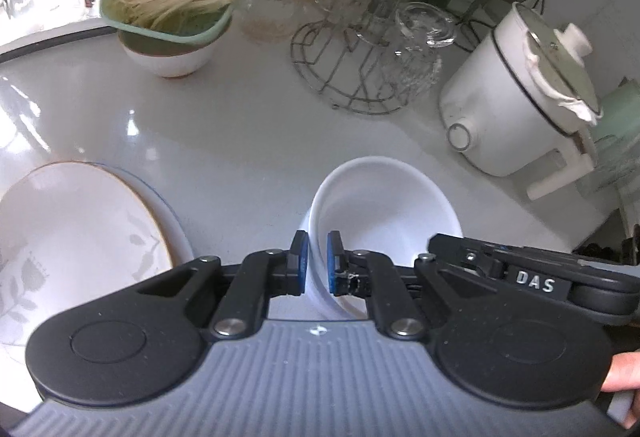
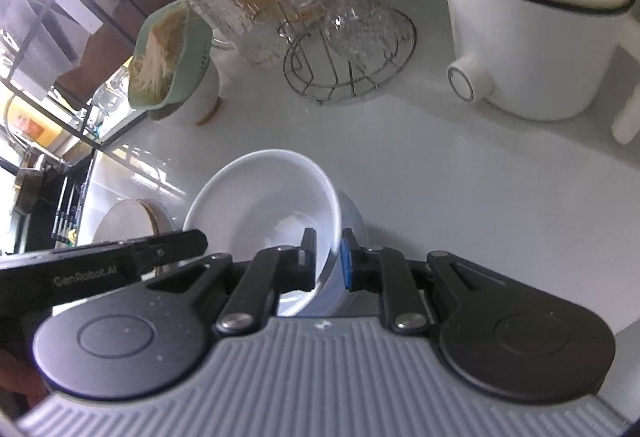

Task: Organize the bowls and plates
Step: 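Tilt the white bowl and lower it toward the plate stack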

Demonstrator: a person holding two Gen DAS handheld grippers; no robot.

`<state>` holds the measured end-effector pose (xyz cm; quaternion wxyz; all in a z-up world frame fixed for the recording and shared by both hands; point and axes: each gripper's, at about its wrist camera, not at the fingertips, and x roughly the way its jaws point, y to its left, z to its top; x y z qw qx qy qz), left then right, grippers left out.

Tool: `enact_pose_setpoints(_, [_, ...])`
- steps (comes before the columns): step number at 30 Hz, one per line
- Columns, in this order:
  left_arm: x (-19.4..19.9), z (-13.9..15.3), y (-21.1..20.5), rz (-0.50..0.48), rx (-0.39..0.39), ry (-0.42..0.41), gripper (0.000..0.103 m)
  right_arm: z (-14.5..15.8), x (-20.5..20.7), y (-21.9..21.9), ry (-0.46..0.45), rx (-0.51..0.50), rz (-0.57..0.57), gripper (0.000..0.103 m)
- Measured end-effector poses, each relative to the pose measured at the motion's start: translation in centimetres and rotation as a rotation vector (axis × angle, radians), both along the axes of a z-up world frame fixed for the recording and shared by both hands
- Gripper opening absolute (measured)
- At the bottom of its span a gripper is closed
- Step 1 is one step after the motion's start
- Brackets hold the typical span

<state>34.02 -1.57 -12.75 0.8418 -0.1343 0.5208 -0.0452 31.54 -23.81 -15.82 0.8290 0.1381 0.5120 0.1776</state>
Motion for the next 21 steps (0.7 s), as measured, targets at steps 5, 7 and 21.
enact_pose_setpoints(5, [0.2,-0.8,1.1,0.051,-0.031,0.027,0.057,-0.1,0.2,-0.8,0.006,0.027,-0.021,0.045])
enact_pose_setpoints(7, [0.3,-1.1,1.3,0.057,-0.056,0.029,0.057,-0.2,0.4,-1.3,0.006,0.043,-0.036,0.045])
enact_pose_setpoints(21, [2.4,-4.8,0.5,0.078,-0.123,0.079,0.055,-4.9,2.5,-2.8,0.136,0.156,-0.085,0.047])
